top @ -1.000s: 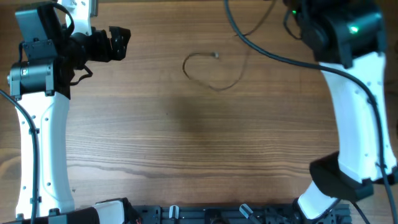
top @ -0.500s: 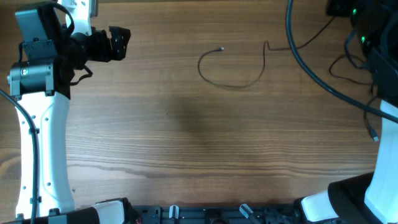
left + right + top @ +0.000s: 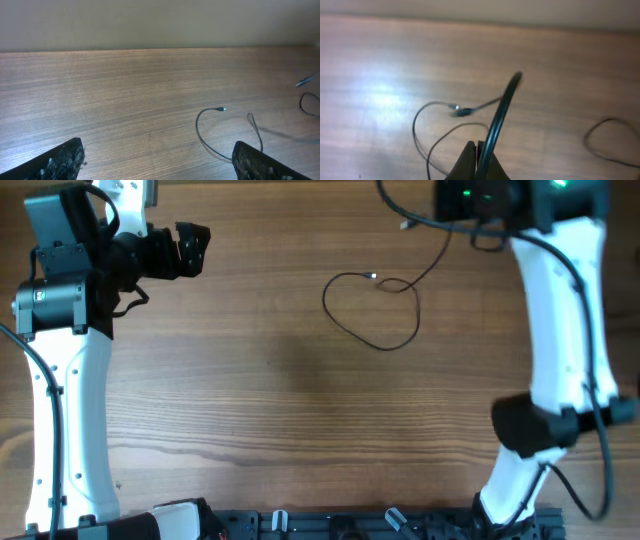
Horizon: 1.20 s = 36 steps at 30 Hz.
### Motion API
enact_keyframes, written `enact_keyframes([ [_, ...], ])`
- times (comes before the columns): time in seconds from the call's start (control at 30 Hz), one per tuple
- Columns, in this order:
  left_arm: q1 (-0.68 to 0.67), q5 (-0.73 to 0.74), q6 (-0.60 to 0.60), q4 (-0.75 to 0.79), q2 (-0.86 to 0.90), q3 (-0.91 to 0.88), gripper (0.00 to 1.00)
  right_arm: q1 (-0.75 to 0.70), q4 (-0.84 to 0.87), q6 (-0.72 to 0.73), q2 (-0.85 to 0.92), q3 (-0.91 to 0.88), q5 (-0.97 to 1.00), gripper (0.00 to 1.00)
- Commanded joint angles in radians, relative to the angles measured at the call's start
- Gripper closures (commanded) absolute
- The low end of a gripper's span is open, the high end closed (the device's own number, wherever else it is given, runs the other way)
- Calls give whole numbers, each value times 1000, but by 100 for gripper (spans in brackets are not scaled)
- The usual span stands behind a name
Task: Untangle cables
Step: 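Release the strand and move the right gripper back over the cables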
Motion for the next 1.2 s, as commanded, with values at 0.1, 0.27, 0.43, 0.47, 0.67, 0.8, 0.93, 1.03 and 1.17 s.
enact_keyframes([
  [0.1,6,-5,1,3,-6,-4,3,16,-50,15,146,-19,-78,96],
  [0.27,6,-5,1,2,-6,-4,3,33,-54,-18,185,-40,-134,96],
  [0.43,6,-5,1,2,-6,-4,3,57,-98,10,208,-44,-136,95],
  [0.47,6,-5,1,2,-6,-4,3,63,-108,24,210,-44,-133,95],
  [0.67,6,-5,0,-2,-6,-4,3,106,-147,138,251,-44,-93,95],
  [0.8,6,16,1,-2,-6,-4,3,113,-156,151,282,-45,-79,95],
  [0.93,6,18,1,-2,-6,-4,3,111,-158,155,303,-50,-80,95],
  [1.03,6,18,1,-3,-6,-4,3,110,-157,167,315,-64,-62,95],
  [1.17,6,18,1,-10,-6,-4,3,104,-140,204,320,-111,16,95],
])
